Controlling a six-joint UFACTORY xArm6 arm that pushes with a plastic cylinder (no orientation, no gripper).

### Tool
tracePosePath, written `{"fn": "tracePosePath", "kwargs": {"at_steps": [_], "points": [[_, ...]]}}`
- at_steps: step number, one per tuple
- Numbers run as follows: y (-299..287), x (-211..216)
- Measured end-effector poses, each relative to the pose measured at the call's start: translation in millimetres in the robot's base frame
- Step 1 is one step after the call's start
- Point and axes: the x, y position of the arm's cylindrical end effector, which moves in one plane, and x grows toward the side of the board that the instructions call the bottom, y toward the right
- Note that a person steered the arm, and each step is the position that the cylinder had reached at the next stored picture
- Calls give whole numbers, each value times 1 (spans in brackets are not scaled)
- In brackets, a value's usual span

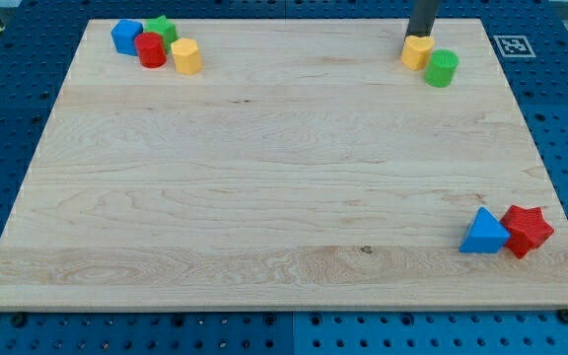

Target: Slide the yellow heart towards the bottom right

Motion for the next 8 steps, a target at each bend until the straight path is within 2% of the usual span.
{"fn": "tracePosePath", "kwargs": {"at_steps": [8], "points": [[-28,120]]}}
